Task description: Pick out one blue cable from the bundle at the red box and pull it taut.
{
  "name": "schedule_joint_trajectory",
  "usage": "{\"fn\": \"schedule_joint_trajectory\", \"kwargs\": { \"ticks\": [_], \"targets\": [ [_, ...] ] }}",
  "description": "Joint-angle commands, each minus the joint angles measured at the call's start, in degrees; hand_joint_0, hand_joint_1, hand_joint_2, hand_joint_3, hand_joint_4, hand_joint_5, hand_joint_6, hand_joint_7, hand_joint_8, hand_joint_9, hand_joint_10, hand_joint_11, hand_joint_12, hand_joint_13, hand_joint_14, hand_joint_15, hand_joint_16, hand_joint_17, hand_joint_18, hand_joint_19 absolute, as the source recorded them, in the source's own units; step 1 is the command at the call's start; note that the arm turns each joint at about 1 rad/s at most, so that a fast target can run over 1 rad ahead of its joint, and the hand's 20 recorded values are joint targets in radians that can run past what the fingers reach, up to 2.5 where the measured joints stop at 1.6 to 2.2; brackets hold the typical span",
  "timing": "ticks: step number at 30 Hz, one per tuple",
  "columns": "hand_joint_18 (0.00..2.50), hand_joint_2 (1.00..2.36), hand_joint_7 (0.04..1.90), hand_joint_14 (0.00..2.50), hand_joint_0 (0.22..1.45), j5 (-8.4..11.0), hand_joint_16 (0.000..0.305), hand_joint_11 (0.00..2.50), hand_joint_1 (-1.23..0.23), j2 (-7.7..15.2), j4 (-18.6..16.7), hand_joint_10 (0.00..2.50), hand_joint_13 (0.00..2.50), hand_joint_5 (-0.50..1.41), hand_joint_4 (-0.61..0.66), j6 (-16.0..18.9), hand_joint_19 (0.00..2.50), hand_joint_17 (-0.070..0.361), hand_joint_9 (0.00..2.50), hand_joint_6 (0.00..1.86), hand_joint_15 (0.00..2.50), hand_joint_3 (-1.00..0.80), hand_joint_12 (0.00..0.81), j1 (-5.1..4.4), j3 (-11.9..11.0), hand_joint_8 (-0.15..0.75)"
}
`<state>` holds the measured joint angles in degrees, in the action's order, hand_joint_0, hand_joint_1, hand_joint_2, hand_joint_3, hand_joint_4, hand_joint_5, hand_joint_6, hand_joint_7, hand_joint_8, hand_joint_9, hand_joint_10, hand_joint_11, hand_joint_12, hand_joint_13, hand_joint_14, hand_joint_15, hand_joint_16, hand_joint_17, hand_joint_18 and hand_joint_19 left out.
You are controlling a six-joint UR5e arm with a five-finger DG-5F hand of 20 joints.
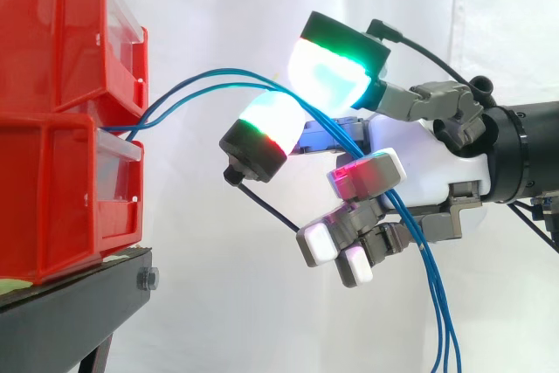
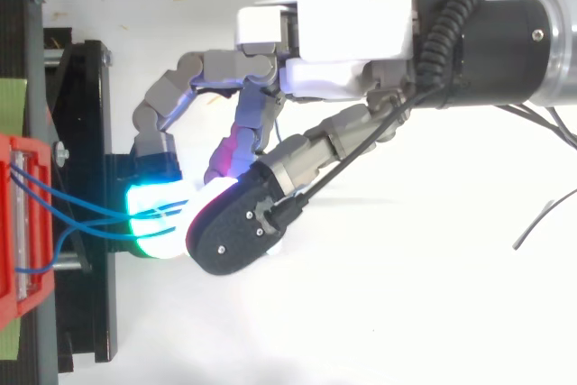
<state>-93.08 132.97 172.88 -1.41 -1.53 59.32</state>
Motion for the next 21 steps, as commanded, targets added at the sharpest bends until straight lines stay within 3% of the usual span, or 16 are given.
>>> {"fn": "schedule_joint_trajectory", "kwargs": {
  "ticks": [1, 6, 12, 16, 18, 21],
  "targets": [
    [0.94, 1.0, 0.9, 0.01, 0.58, 0.0, 0.047, 0.72, -0.59, -0.1, 0.0, 0.03, 0.96, -0.06, -0.07, 0.0, 0.57, 0.106, 1.34, 0.84, 0.37, -0.48, 0.328, 0.04, 0.0, 0.288],
    [0.94, 1.02, 0.92, 0.02, 0.59, 0.0, 0.047, 0.74, -0.73, -0.1, 0.0, 0.03, 0.96, -0.05, -0.07, 0.0, 0.57, 0.105, 1.34, 0.87, 0.37, -0.27, 0.329, 0.12, 0.0, 0.301],
    [0.95, 1.02, 0.9, 0.02, 0.64, -0.09, 0.049, 0.75, -0.88, 0.0, 0.0, 0.03, 0.95, -0.06, -0.07, 0.0, 0.54, 0.109, 1.31, 0.89, 0.37, -0.22, 0.336, 0.12, 0.0, 0.31],
    [0.94, 1.01, 0.97, 0.02, 0.72, -0.09, 0.047, 0.78, -0.94, 0.0, 0.0, 0.03, 0.93, -0.08, -0.16, 0.0, 0.55, 0.105, 1.29, 0.91, 0.37, -0.3, 0.328, 0.21, 0.0, 0.308],
    [0.94, 1.0, 1.01, 0.02, 0.77, -0.09, 0.045, 0.75, -0.93, 0.0, 0.0, 0.03, 0.93, -0.08, -0.2, 0.0, 0.53, 0.101, 1.29, 0.91, 0.36, -0.45, 0.319, 0.21, 0.0, 0.299],
    [0.95, 1.0, 0.99, 0.02, 0.77, -0.09, 0.044, 0.77, -0.95, -0.1, 0.0, 0.03, 0.95, -0.08, -0.25, 0.0, 0.52, 0.1, 1.31, 0.93, 0.36, -0.5, 0.314, 0.21, 0.0, 0.287]
  ]
}}
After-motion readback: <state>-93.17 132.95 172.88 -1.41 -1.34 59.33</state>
